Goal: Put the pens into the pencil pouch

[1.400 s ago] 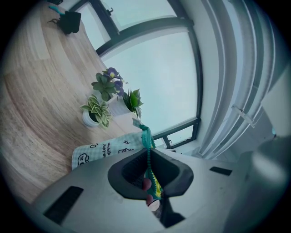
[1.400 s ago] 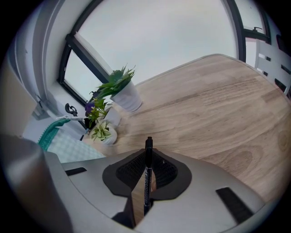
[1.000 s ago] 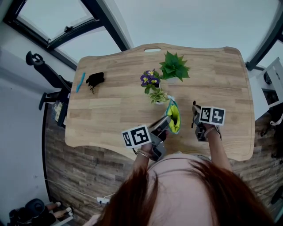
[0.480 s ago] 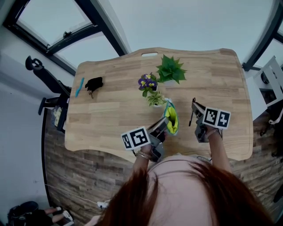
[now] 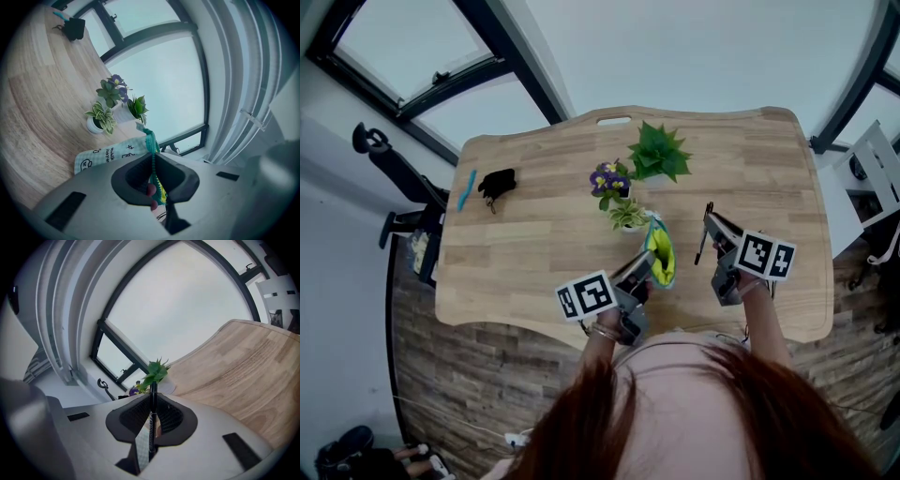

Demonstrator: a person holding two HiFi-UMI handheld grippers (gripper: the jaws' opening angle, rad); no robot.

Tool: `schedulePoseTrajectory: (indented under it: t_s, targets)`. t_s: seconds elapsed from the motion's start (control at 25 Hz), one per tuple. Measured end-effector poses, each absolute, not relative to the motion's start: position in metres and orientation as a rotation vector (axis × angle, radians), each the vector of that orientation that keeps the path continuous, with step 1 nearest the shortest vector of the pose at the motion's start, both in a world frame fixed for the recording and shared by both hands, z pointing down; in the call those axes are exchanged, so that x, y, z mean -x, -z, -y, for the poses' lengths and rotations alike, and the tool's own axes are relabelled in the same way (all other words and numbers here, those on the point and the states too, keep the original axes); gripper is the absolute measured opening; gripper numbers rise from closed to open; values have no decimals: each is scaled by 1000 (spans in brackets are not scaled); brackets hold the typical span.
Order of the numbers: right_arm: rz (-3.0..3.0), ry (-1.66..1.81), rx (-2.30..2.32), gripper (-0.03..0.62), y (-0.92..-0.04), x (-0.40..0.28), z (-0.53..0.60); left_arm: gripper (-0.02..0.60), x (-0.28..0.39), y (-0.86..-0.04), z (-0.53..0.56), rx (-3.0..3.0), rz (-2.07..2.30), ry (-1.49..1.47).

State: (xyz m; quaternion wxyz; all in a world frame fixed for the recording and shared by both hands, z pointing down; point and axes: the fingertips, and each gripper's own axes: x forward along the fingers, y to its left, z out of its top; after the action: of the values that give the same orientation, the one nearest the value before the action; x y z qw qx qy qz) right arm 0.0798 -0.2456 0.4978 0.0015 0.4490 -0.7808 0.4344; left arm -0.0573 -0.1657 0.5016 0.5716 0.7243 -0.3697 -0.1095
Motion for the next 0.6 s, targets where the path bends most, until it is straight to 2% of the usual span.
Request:
schedulePoseTrajectory:
  t_s: [0.6]
  targets:
    - [2735, -1334, -1377, 38, -429, -71, 247, 17, 59, -500, 166, -1694, 876, 273]
